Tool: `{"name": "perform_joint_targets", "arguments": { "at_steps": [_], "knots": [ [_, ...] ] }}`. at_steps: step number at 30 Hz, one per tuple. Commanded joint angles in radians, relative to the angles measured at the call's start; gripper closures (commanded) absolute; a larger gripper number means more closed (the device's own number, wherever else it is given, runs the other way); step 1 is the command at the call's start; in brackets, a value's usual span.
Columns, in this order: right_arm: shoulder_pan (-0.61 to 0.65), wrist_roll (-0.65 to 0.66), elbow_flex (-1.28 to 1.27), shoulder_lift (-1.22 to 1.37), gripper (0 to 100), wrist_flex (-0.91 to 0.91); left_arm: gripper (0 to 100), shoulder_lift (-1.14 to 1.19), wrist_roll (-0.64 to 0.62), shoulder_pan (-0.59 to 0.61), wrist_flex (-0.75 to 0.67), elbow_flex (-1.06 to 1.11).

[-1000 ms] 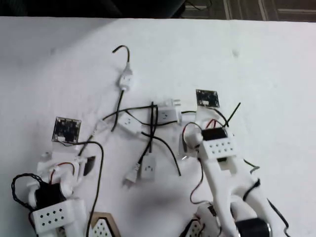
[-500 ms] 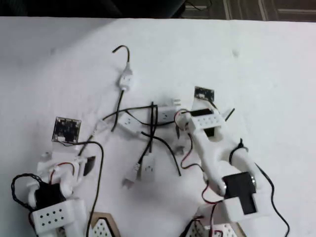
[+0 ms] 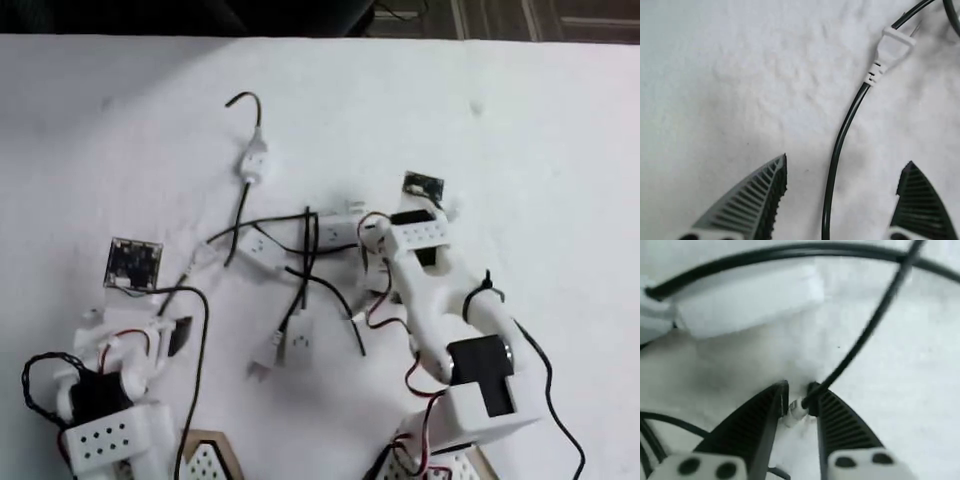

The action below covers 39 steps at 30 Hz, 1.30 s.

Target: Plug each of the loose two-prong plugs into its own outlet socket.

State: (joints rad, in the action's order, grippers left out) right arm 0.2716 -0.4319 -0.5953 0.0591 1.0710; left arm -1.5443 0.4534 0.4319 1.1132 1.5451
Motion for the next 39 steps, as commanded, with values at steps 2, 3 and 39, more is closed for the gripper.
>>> {"name": "perform_joint_targets", "arguments": {
  "at_steps": [2, 3, 39],
  "knots": [
    [0.018, 0.000, 0.021, -0.145, 98.1, 0.090, 65, -0.007, 0.006, 0.002, -0.023, -0.005],
    [0.016, 0.003, 0.021, -0.179, 98.2, 0.113, 65, -0.007, 0.006, 0.002, -0.023, -0.005],
    [-0.064, 1.180, 0.058, -0.038, 76.9, 0.081, 65, -0.007, 0.006, 0.002, -0.023, -0.005]
  ]
}}
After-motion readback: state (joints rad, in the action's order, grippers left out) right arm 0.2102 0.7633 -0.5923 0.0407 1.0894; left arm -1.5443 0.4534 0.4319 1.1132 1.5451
